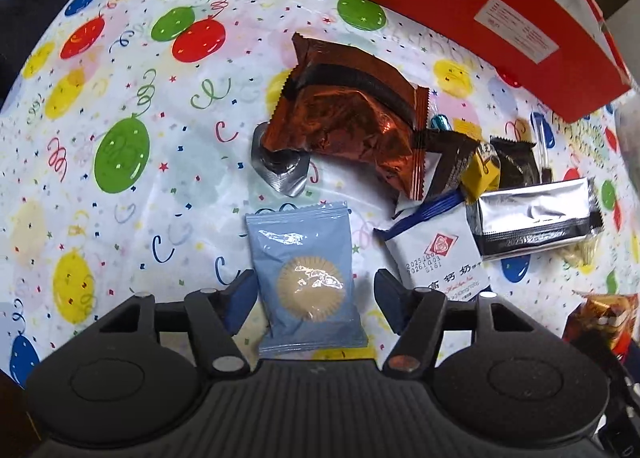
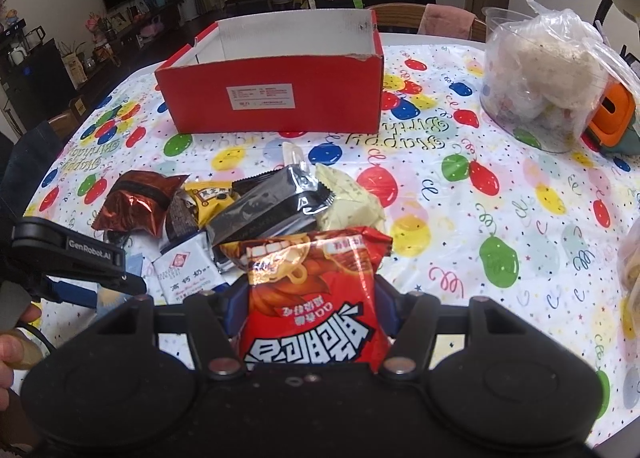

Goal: Organize snacks
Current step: 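Close the right gripper on the red chip bag while the left closes on the blue cookie packet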

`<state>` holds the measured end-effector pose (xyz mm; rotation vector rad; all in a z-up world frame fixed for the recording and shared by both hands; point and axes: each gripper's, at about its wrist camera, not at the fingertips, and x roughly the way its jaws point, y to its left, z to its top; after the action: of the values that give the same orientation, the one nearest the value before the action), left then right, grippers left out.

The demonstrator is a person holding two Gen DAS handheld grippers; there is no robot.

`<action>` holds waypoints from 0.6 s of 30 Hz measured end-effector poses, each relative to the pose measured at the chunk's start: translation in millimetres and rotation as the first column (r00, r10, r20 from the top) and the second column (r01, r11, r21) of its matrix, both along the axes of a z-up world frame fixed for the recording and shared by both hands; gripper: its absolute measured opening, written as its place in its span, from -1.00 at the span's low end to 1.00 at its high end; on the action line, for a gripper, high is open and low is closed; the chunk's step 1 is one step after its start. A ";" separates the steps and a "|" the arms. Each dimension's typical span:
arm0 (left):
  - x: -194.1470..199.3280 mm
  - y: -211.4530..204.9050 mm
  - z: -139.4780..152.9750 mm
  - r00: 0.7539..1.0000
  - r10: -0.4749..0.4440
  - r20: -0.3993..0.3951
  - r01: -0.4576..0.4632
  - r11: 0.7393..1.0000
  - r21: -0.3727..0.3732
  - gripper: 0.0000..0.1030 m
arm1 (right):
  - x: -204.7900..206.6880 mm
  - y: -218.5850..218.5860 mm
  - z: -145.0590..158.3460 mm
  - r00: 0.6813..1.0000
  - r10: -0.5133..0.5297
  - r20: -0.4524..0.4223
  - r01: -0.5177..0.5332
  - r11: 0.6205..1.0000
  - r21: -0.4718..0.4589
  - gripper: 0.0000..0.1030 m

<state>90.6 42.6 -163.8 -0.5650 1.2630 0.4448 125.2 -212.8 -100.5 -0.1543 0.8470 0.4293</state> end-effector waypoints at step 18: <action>-20.7 17.7 20.2 0.996 0.001 0.093 0.000 1.000 -0.008 -0.20 | 9.6 6.0 9.3 1.000 0.001 0.006 -0.001 1.000 0.011 0.18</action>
<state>69.9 60.3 -143.6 -0.5862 1.1759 0.4091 134.8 -206.8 -91.2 -0.1456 0.8390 0.4342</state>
